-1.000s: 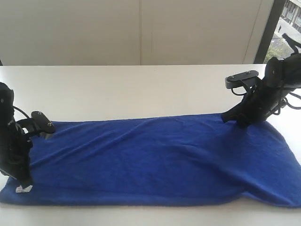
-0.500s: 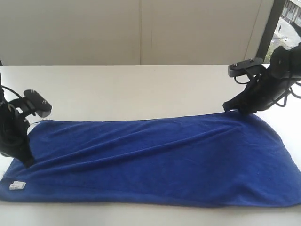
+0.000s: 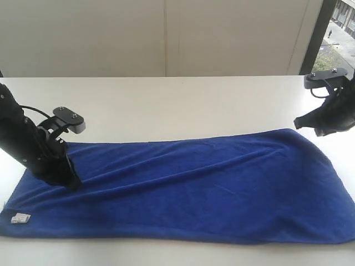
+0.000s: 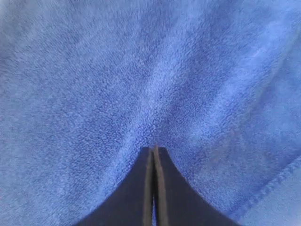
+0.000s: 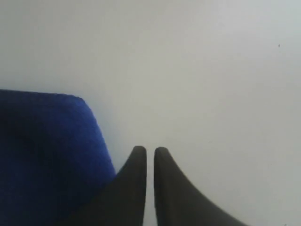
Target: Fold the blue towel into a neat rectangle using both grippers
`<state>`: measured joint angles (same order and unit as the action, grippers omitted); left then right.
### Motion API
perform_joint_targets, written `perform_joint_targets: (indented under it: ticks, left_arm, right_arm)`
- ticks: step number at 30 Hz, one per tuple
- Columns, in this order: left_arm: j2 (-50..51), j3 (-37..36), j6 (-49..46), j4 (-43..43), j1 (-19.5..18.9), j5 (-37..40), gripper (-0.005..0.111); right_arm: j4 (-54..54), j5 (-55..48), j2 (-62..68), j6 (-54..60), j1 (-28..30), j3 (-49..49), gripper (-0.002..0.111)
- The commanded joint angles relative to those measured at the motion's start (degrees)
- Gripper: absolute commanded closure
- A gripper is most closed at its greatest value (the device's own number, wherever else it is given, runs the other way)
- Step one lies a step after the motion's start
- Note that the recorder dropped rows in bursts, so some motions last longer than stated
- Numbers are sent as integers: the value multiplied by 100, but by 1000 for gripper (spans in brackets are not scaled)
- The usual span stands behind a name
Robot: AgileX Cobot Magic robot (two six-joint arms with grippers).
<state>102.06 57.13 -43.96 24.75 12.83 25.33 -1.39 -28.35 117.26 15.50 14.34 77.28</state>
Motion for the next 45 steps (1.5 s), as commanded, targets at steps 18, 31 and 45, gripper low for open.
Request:
perform_joint_targets:
  ticks: [18, 31, 45]
  left_arm:
    - [261, 16, -145, 138, -15, -28, 107]
    - [261, 16, -145, 138, -15, -28, 107]
    - [261, 16, -144, 138, -15, -18, 107]
  right_arm:
    - [-3384, -2141, 48, 3106, -465, 91, 103]
    - [-3128, -2106, -578, 3693, -568, 91, 101]
    - [-2438, -1624, -568, 3938, -568, 60, 57]
